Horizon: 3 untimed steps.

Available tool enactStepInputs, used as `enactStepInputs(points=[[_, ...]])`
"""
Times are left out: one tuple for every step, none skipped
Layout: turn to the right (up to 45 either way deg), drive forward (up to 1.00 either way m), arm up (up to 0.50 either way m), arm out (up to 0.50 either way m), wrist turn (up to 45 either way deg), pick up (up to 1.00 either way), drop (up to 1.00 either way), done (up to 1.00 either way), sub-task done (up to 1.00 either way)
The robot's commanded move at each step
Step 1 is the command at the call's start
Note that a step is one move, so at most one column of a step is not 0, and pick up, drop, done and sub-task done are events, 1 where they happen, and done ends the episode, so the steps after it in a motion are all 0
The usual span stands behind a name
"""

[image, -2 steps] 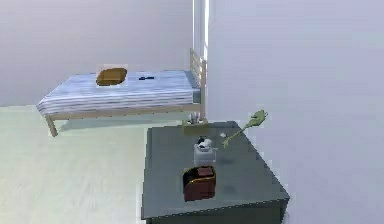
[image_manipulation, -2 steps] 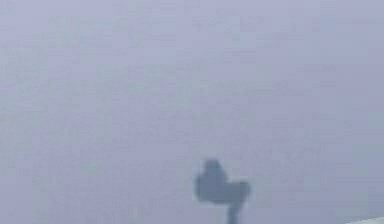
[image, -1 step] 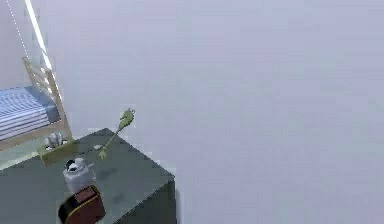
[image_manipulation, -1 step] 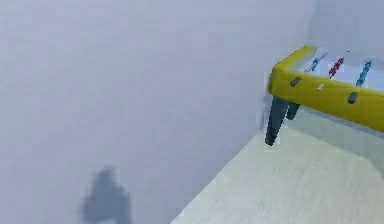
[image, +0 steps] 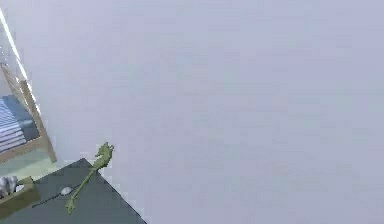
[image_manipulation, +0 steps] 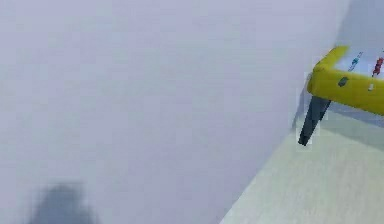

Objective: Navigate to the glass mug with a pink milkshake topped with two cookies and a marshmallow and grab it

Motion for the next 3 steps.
enactStepInputs(points=[[-45.0, 0.0, 0.0, 0.0, 0.0, 0.0, 0.0, 0.0, 0.0], [-45.0, 0.0, 0.0, 0.0, 0.0, 0.0, 0.0, 0.0, 0.0], [-45.0, 0.0, 0.0, 0.0, 0.0, 0.0, 0.0, 0.0, 0.0]])
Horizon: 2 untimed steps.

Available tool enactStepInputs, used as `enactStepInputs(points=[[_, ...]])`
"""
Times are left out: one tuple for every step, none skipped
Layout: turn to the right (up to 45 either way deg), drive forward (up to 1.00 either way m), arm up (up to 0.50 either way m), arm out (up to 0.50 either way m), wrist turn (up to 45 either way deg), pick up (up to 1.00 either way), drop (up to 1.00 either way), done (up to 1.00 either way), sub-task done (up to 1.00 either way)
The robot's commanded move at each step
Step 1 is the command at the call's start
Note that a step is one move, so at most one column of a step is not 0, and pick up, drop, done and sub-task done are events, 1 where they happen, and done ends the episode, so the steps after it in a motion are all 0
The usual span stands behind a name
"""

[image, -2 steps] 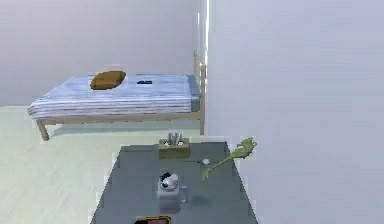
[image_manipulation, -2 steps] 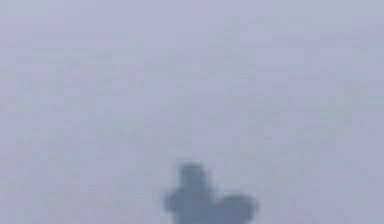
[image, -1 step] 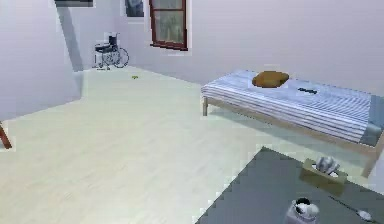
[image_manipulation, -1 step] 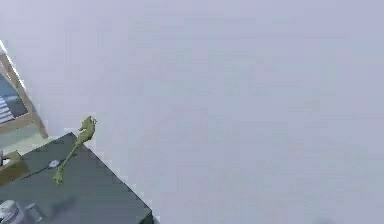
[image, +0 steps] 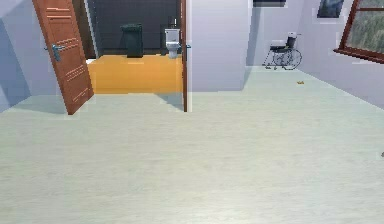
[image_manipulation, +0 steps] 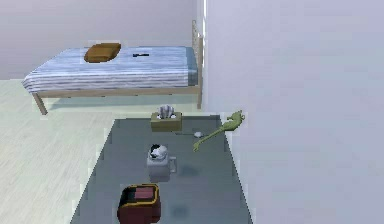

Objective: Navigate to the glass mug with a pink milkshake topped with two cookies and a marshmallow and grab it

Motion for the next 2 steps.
enactStepInputs(points=[[0.0, 0.0, 0.5, 0.0, 0.0, 0.0, 0.0, 0.0, 0.0], [0.0, 0.0, 0.26, 0.0, 0.0, 0.0, 0.0, 0.0, 0.0]])
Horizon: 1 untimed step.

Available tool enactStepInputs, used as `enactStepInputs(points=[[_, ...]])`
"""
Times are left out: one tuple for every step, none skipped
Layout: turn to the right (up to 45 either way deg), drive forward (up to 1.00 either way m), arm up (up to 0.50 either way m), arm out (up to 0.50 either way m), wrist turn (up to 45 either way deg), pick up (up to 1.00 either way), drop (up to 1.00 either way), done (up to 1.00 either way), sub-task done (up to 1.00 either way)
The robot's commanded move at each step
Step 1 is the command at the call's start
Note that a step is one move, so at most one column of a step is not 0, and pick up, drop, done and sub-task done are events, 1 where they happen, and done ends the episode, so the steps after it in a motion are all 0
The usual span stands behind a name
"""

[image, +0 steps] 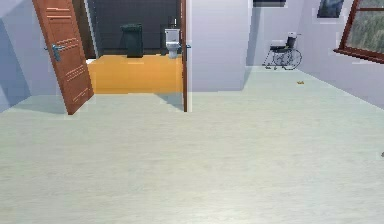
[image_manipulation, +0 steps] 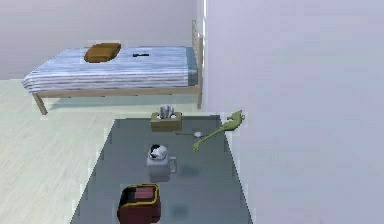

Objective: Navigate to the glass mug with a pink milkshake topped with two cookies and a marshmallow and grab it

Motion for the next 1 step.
enactStepInputs(points=[[0.0, 0.0, 0.0, 0.32, 0.0, 0.0, 0.0, 0.0, 0.0]])
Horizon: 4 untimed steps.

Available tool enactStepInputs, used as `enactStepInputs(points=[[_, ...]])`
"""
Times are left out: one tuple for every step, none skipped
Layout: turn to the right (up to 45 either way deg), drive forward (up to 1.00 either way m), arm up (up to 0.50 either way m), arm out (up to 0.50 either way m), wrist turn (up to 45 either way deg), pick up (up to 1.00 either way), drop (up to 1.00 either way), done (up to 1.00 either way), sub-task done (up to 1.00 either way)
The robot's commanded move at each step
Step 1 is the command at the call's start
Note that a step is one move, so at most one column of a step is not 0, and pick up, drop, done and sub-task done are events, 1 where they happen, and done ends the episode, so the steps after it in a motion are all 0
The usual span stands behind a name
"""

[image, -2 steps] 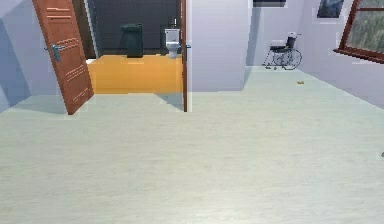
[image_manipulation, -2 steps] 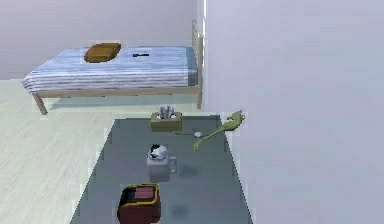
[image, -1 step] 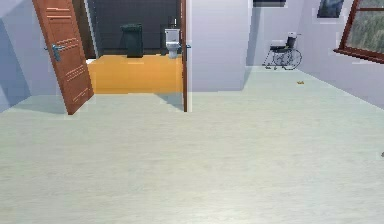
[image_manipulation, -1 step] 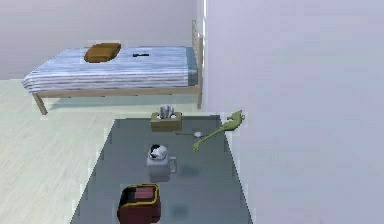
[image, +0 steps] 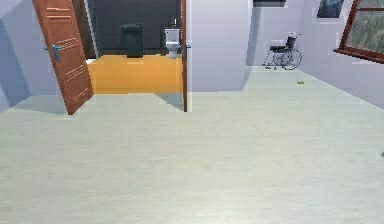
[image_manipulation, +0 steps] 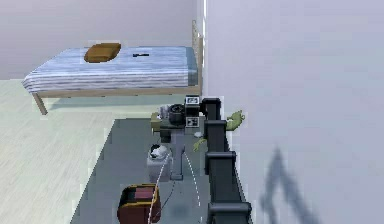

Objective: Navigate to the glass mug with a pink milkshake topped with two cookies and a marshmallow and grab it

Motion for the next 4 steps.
enactStepInputs(points=[[0.0, 0.0, 0.0, 0.0, 45.0, 0.0, 0.0, 0.0, 0.0], [0.0, 0.0, 0.0, 0.0, 45.0, 0.0, 0.0, 0.0, 0.0], [0.0, 0.0, 0.0, 0.0, 45.0, 0.0, 0.0, 0.0, 0.0], [0.0, 0.0, 0.0, 0.0, 21.0, 0.0, 0.0, 0.0, 0.0]])
